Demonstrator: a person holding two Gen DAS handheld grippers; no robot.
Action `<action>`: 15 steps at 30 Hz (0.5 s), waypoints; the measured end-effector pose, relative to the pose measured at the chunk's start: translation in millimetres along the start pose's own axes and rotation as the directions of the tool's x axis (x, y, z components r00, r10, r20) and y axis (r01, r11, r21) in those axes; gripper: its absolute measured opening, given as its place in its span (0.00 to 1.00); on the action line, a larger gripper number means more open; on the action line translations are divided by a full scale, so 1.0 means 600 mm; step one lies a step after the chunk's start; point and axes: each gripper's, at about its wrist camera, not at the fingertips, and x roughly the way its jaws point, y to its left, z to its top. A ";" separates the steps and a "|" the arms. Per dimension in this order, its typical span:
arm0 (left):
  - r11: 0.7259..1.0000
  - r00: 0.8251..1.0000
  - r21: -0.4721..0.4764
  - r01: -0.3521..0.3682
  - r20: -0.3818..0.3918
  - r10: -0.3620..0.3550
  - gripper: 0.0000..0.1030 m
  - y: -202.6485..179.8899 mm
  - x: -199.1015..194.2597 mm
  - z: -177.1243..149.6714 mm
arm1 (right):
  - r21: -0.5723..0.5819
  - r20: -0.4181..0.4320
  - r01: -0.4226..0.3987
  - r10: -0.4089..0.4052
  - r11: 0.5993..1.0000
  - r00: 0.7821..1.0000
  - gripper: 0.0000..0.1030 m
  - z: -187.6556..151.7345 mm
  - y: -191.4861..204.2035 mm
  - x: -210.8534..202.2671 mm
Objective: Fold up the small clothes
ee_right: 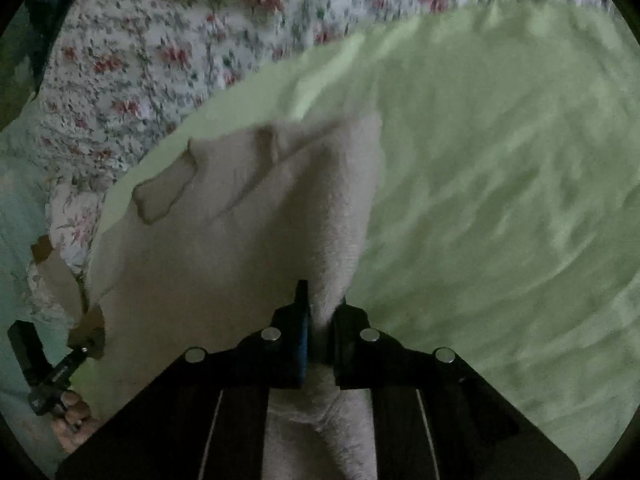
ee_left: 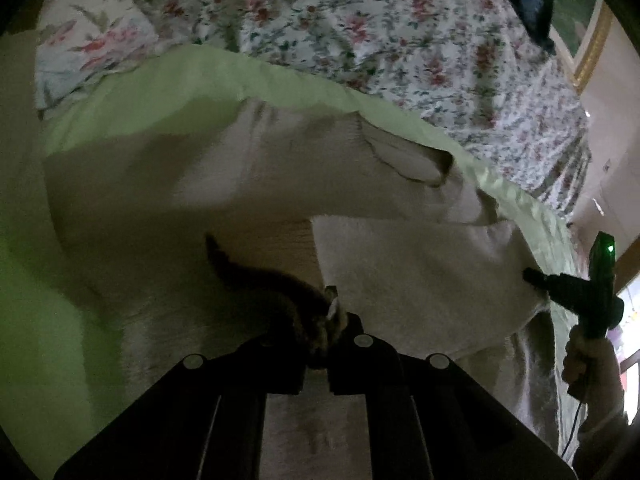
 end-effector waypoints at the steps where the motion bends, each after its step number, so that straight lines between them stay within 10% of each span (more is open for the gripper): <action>1: 1.000 1.000 0.003 0.000 -0.007 0.000 0.06 -0.003 0.007 -0.002 | -0.008 0.012 0.018 -0.018 1.000 1.000 0.08 0.005 -0.006 -0.008; 10: 1.000 0.999 -0.009 -0.001 -0.037 0.001 0.06 0.004 0.027 -0.007 | -0.047 0.082 0.226 -0.222 0.973 0.972 0.15 -0.010 0.022 -0.032; 15: 1.000 0.999 0.003 -0.010 -0.046 0.011 0.07 0.001 0.031 -0.008 | -0.189 0.042 0.084 -0.077 0.978 0.996 0.20 -0.055 0.090 -0.026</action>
